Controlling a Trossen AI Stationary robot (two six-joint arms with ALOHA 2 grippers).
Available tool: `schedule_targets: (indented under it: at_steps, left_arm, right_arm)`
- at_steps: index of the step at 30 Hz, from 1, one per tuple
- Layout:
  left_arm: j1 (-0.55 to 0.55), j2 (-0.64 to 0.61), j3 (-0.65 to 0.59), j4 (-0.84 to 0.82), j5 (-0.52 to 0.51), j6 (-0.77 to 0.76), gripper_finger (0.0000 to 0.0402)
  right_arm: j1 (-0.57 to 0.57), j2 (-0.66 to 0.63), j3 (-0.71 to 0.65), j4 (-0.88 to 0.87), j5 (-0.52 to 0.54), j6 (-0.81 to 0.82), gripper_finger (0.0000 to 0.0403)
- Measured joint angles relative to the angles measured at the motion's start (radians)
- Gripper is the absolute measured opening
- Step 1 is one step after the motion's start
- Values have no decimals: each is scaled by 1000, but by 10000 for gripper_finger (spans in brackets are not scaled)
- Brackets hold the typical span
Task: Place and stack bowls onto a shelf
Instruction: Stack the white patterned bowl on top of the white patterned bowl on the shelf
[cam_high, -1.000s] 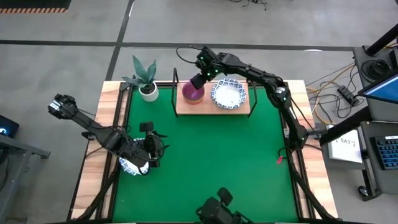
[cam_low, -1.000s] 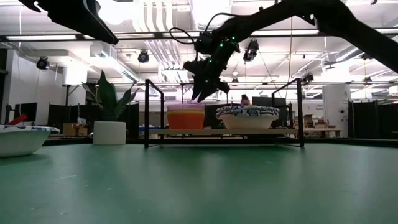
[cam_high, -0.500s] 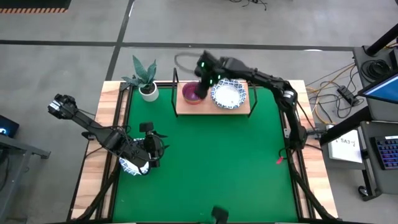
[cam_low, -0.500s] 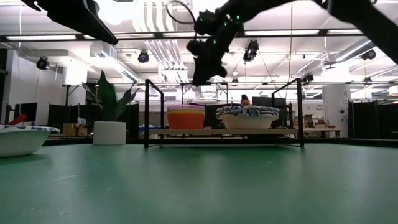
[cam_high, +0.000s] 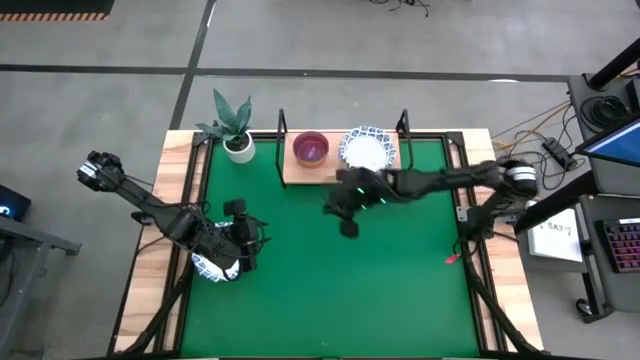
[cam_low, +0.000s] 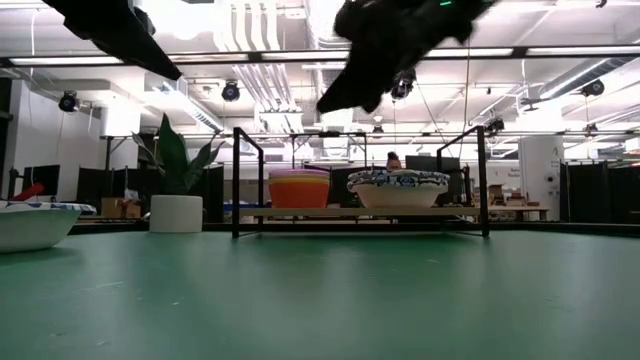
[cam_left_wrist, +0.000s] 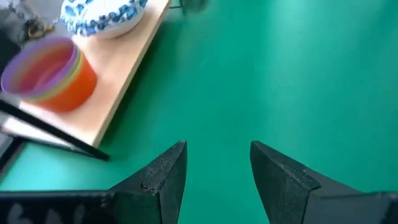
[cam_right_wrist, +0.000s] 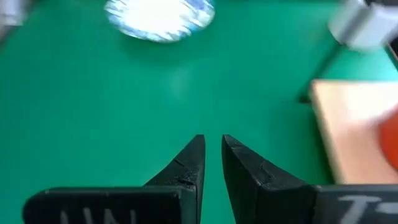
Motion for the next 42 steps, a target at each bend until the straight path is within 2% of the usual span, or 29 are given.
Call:
schedule_targets:
  at_steps: [3, 6, 9, 13, 16, 18, 22, 30, 42]
  left_arm:
    - [7, 2, 0, -16, 1, -122, 160]
    - [14, 18, 0, -44, 35, -342, 160]
    - [13, 52, 0, -78, 205, -565, 160]
    - [13, 120, 2, -194, 425, -868, 159]
    - [14, 189, 38, -307, 556, -981, 156]
    - [17, 230, 83, -393, 607, -1003, 154]
    - [29, 304, 154, -500, 638, -1000, 150]
    - [48, 388, 158, -475, 704, -967, 151]
    - [98, 518, 152, -436, 712, -916, 189]
  right_arm:
    - [62, -84, -170, 214, -1, 11, 43]
    - [106, -147, -308, 375, 1, 36, 43]
    - [126, -227, -381, 387, 0, 37, 43]
    - [126, -335, -420, 301, 3, 35, 43]
    - [126, -414, -424, 252, 3, 2, 43]
    - [127, -464, -424, 247, 1, -24, 43]
    - [128, -534, -426, 214, 1, -70, 43]
    - [129, -593, -427, 106, 1, -80, 43]
    - [129, -598, -428, 21, 0, -73, 43]
